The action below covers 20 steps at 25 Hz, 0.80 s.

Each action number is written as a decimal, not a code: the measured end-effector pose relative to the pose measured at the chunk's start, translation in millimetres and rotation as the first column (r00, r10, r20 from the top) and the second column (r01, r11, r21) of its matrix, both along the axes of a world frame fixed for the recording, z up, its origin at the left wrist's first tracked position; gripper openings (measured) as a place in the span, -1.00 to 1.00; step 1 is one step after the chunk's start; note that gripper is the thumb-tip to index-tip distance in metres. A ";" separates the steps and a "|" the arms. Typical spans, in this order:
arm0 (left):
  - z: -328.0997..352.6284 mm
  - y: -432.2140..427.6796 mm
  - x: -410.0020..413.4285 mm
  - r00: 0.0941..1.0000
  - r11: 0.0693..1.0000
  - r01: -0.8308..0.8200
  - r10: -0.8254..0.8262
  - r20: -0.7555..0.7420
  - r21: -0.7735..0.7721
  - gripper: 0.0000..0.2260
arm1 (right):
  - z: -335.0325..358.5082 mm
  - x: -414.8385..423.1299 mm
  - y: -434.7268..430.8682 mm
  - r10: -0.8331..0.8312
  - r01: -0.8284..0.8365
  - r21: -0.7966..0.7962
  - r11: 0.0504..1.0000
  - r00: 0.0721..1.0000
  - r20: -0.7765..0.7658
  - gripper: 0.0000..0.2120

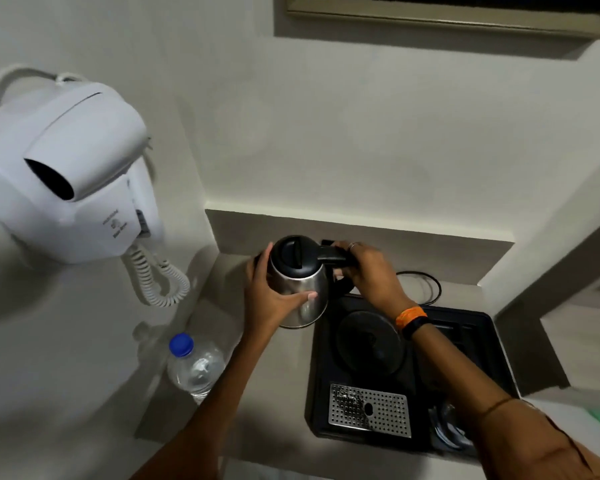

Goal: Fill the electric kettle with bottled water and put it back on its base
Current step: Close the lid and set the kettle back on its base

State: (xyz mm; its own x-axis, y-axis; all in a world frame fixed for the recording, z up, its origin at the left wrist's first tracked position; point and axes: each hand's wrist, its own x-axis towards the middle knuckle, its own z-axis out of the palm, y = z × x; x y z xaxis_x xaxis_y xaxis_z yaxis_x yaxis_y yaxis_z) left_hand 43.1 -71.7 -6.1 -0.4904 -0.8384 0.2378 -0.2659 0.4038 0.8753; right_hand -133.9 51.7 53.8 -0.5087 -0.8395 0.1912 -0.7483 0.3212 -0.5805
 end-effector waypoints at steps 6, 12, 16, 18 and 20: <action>1.3 56.9 -46.4 0.983 0.980 0.175 -0.179 0.035 0.096 0.09 | 3.9 -28.8 84.2 -0.121 0.122 0.071 0.990 0.993 -0.017 -0.51; -17.9 109.2 -66.6 0.954 0.947 0.291 -0.298 0.030 0.137 0.01 | -20.5 -39.0 142.6 -0.250 0.247 0.075 0.966 0.967 0.042 -0.49; -18.3 118.3 -68.6 0.954 0.953 0.284 -0.292 0.068 0.106 0.02 | -26.4 -41.3 152.3 -0.255 0.251 0.064 0.966 0.965 0.062 -0.46; -19.3 122.3 -65.1 0.960 0.959 0.262 -0.270 0.072 0.110 0.02 | -25.3 -42.5 153.8 -0.227 0.223 0.069 0.972 0.972 0.059 -0.46; -21.9 125.8 -60.8 0.967 0.964 0.237 -0.246 0.066 0.118 0.02 | -24.1 -43.0 154.5 -0.201 0.196 0.090 0.976 0.978 0.051 -0.47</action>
